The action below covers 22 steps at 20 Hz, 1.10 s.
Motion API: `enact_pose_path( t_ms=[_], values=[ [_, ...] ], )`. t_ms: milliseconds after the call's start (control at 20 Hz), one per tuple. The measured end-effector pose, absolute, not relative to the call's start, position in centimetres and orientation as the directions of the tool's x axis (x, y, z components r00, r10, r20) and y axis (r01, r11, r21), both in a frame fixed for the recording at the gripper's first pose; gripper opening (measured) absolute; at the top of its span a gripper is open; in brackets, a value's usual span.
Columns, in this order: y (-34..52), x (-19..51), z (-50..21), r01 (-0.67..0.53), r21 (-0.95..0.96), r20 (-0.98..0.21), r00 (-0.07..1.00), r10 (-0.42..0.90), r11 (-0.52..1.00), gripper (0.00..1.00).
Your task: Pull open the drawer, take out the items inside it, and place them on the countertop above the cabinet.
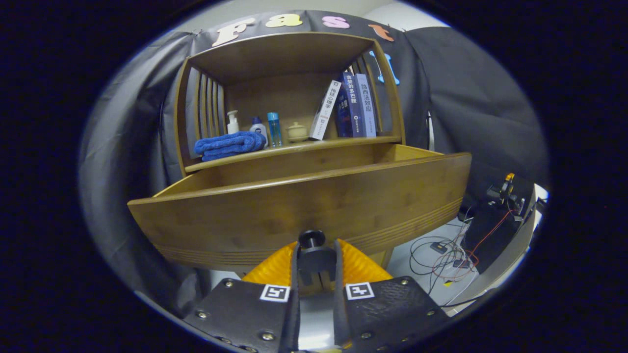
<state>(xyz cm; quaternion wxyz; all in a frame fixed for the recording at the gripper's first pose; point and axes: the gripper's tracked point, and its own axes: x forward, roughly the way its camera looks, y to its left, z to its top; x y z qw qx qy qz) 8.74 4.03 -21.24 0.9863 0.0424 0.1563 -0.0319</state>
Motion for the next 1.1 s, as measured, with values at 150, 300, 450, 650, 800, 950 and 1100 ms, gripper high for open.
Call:
enact_pose_path(
  t_ms=[150, 300, 450, 650, 800, 950, 1100],
  values=[
    [4.0, 8.8, -21.2, 0.066, 0.074, -0.301, 0.953, -0.04, 0.995, 0.27],
    [4.1, 8.9, -21.0, 0.049, 0.07, -0.3, 0.954, -0.026, 0.996, 0.36],
    [5.1, 8.4, -20.0, -0.008, 0.125, -0.253, 0.967, 0.039, 0.992, 0.45],
    [5.9, 7.9, -17.9, -0.063, 0.165, -0.189, 0.977, 0.095, 0.984, 0.78],
    [5.5, 8.2, -15.1, -0.058, 0.124, -0.149, 0.986, 0.077, 0.991, 0.78],
    [5.9, 8.9, -11.9, -0.062, 0.117, -0.11, 0.991, 0.075, 0.991, 0.78],
    [6.1, 10.8, -9.1, -0.055, 0.131, -0.103, 0.992, 0.069, 0.99, 0.78]
  ],
)
